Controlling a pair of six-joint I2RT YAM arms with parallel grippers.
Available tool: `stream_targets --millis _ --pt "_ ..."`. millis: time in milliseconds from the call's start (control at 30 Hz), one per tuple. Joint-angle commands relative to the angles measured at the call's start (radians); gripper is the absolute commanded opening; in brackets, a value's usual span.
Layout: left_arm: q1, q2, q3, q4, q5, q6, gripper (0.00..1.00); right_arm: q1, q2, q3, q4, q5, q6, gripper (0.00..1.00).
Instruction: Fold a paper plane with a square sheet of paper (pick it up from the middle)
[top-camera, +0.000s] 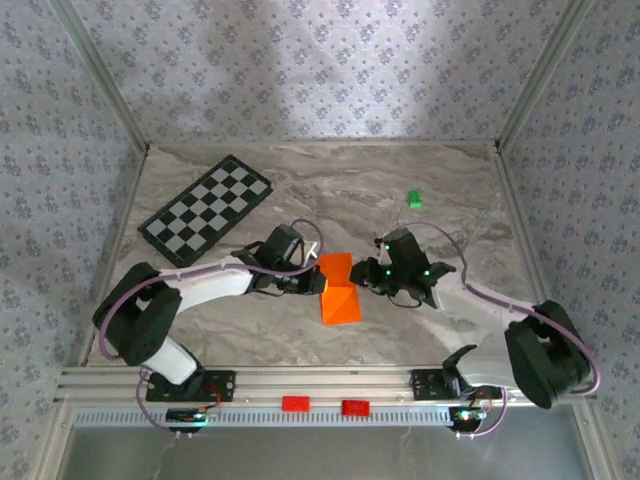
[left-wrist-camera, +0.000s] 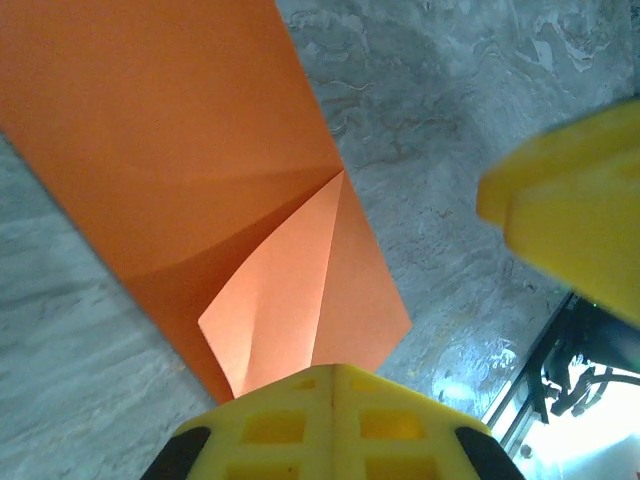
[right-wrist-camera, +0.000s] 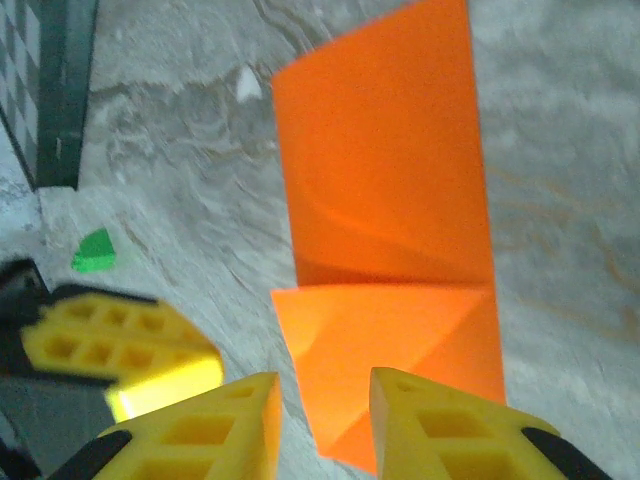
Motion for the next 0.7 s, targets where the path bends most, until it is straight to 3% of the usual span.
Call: stream_targets --millis 0,233,467,667 --pt "0.000 0.066 0.045 0.025 0.049 0.005 0.02 0.034 -0.043 -0.070 -0.101 0.053 0.063 0.31" --pt "-0.007 0.179 0.092 -0.089 -0.059 0.034 0.00 0.122 -0.054 -0.138 -0.034 0.075 0.154 0.38" --pt "-0.031 0.213 0.056 -0.079 -0.078 0.042 0.00 0.160 0.026 -0.114 -0.029 0.090 0.174 0.42" --pt "-0.042 0.222 0.034 -0.054 -0.067 0.032 0.00 0.166 0.087 -0.099 -0.009 0.078 0.169 0.40"
